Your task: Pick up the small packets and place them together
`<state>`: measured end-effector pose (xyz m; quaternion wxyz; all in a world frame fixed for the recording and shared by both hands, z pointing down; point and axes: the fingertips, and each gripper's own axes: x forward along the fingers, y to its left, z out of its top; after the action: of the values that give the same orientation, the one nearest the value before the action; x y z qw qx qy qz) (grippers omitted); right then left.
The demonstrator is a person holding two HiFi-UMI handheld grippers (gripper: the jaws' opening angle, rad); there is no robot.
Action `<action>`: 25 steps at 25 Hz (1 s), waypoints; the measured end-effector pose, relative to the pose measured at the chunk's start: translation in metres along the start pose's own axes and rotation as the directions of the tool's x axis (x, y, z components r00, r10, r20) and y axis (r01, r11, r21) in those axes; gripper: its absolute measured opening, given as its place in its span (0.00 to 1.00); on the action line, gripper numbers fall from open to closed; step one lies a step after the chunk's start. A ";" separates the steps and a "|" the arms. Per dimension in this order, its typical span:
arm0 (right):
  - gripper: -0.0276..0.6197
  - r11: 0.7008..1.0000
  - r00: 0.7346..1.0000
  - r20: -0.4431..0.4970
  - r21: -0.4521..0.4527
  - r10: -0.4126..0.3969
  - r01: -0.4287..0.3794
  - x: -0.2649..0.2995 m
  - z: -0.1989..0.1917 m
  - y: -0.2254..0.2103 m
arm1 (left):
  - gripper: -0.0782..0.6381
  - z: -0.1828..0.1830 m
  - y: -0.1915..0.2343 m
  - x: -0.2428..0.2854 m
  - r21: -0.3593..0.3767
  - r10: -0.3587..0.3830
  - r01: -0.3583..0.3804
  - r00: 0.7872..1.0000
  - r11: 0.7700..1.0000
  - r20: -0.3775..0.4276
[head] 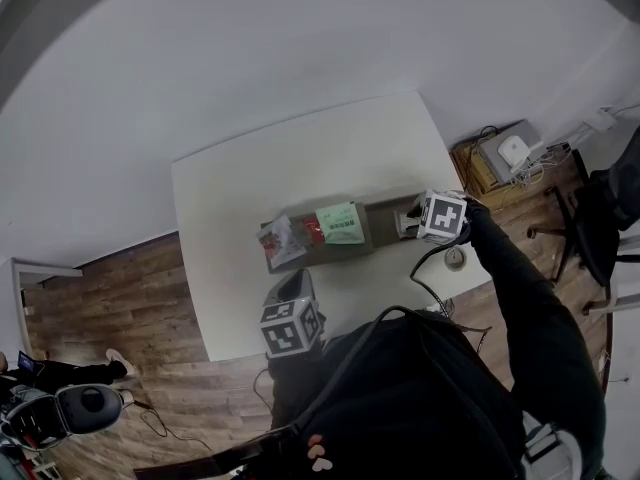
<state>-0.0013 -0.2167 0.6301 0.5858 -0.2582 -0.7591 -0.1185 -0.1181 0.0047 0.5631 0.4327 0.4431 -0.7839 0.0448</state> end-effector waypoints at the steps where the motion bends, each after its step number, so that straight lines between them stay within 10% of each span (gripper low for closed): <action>1: 0.23 1.000 1.000 -0.005 -0.004 0.003 -0.003 0.004 0.000 0.000 | 0.11 -0.001 0.001 0.000 -0.002 0.002 -0.002 1.000 1.000 0.000; 12: 0.23 0.999 0.985 -0.168 0.019 0.042 -0.039 0.022 -0.024 0.005 | 0.11 -0.005 0.006 -0.003 -0.012 0.017 -0.017 1.000 1.000 -0.003; 25: 0.18 0.999 0.989 -0.145 -0.041 0.010 -0.016 0.024 -0.012 -0.002 | 0.11 -0.002 0.008 -0.002 -0.015 0.014 -0.014 1.000 1.000 -0.002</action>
<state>0.0032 -0.2184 0.6571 0.6345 -0.2660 -0.7102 -0.1489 -0.1225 0.0119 0.5652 0.4364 0.4343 -0.7868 0.0425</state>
